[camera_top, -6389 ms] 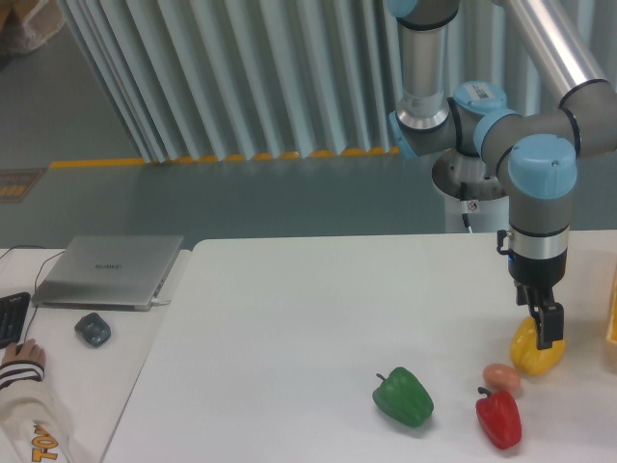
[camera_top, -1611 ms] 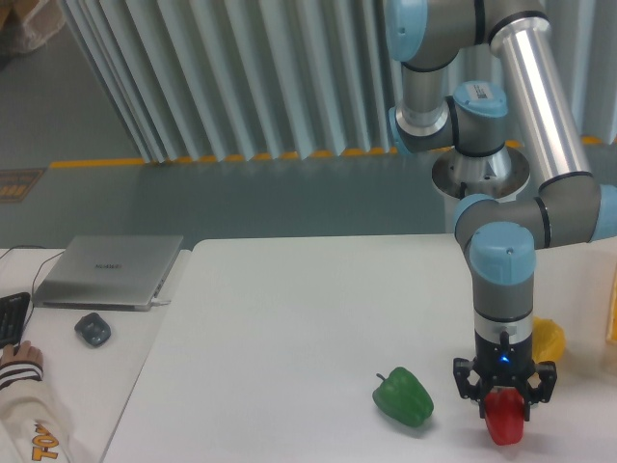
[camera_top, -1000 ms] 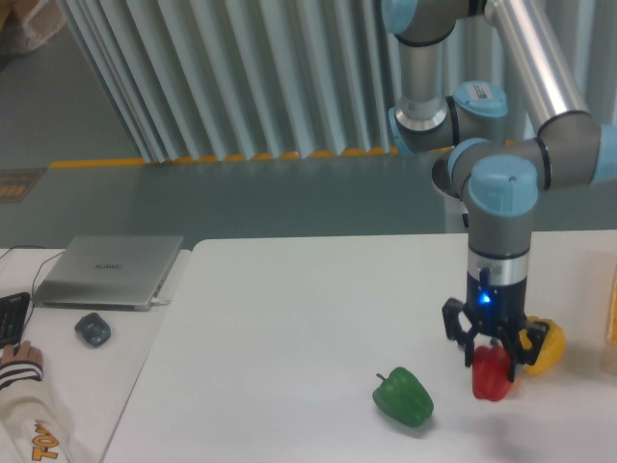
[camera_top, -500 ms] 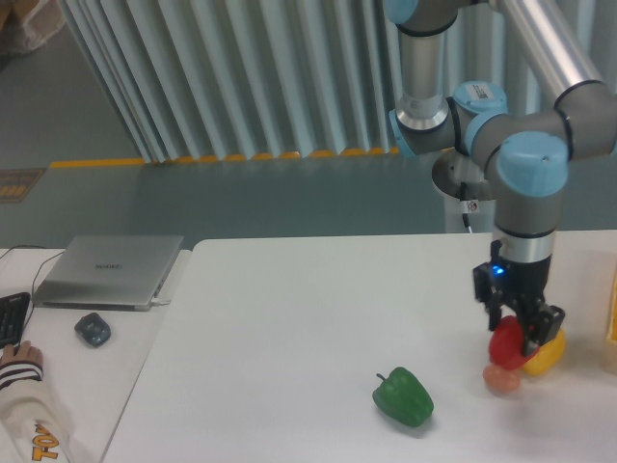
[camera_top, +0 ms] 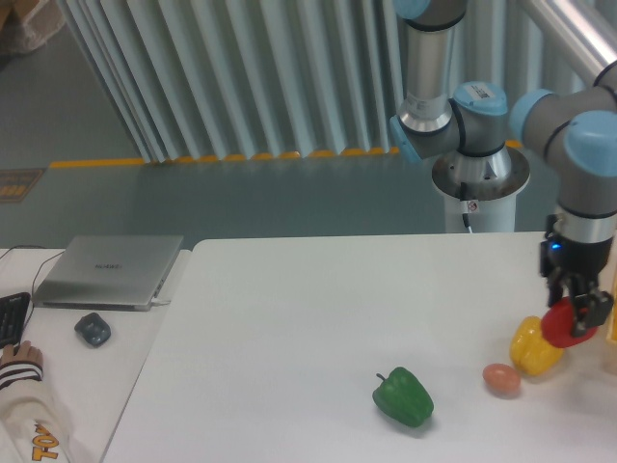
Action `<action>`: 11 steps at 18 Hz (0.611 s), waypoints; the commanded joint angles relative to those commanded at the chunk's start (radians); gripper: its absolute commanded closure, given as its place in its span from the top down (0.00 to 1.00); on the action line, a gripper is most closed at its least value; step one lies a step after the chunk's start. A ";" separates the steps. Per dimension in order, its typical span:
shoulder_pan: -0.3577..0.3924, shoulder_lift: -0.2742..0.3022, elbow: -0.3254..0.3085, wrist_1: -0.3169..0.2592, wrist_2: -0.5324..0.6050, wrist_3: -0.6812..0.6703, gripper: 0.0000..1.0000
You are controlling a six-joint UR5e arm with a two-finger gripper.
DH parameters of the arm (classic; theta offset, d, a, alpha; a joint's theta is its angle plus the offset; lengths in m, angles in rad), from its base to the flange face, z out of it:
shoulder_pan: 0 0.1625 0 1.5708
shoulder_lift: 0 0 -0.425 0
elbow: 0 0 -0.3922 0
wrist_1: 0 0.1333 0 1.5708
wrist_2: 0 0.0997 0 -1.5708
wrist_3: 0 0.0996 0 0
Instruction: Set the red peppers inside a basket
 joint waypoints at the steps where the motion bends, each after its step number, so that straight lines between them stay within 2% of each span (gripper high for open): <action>1: 0.014 0.000 0.000 0.000 0.002 0.040 0.42; 3: 0.043 -0.002 0.000 -0.003 0.003 0.147 0.41; 5: 0.063 -0.002 0.000 -0.005 0.076 0.245 0.41; 7: 0.069 -0.003 0.003 0.001 0.138 0.285 0.41; 11: 0.106 -0.012 0.000 0.015 0.144 0.306 0.41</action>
